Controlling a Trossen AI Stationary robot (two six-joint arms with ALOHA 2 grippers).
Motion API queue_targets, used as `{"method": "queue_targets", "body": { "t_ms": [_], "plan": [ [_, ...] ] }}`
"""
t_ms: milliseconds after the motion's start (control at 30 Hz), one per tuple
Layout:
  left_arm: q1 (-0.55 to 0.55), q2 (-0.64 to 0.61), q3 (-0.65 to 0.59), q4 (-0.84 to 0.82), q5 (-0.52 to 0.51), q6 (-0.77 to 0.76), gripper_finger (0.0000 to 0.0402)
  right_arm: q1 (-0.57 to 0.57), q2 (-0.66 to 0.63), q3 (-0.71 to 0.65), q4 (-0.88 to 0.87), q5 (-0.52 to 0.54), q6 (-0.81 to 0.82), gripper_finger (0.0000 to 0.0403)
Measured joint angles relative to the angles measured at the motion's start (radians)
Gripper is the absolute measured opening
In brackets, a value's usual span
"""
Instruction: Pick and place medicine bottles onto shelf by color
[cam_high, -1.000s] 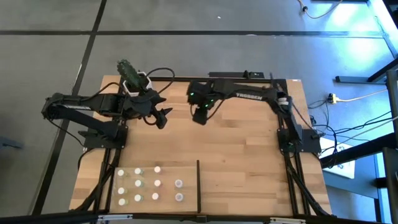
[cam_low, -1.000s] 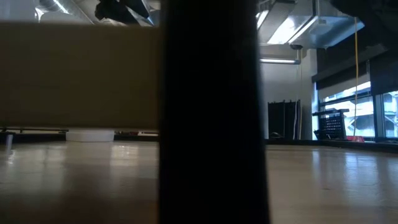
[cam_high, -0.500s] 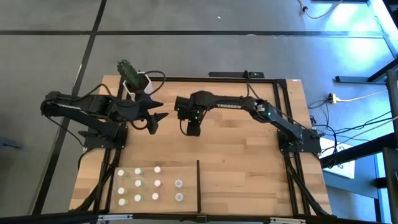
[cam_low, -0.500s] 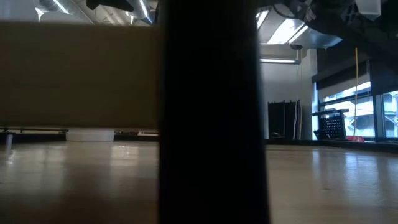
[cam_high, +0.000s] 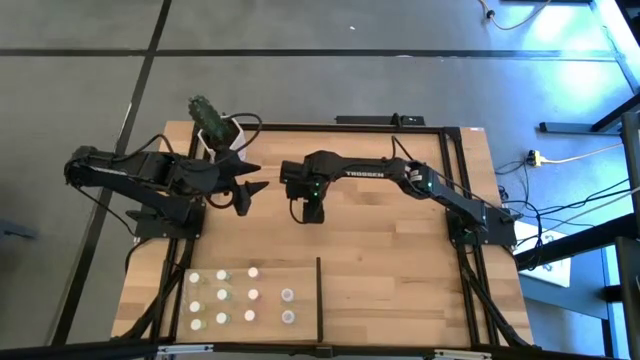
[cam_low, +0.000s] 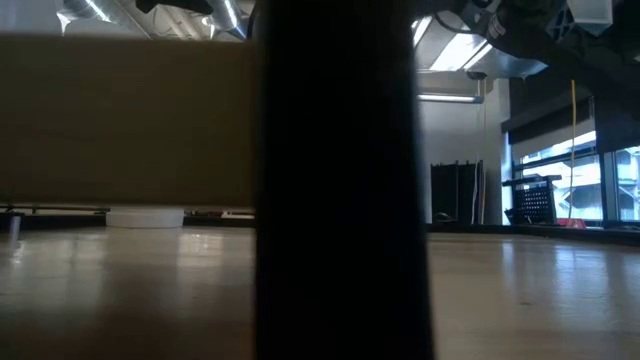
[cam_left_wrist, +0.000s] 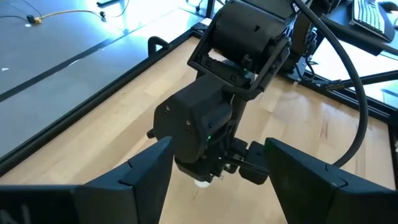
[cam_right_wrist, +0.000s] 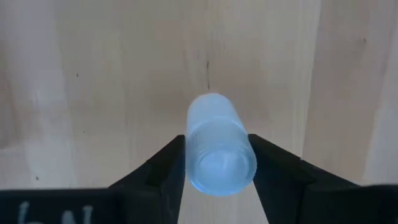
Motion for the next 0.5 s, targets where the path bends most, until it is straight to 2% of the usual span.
{"method": "queue_targets", "body": {
  "t_ms": [333, 500],
  "plan": [
    [0.0, 0.0, 0.0, 0.0, 0.0, 0.001, 0.0244, 0.0, 0.0, 0.0, 0.026, -0.018, 0.03, 0.0215],
    [0.0, 0.0, 0.0, -0.01, 0.0, 0.002, 0.0244, -0.002, -0.011, 0.002, 0.003, -0.022, 0.032, 0.0225]
  ]
}}
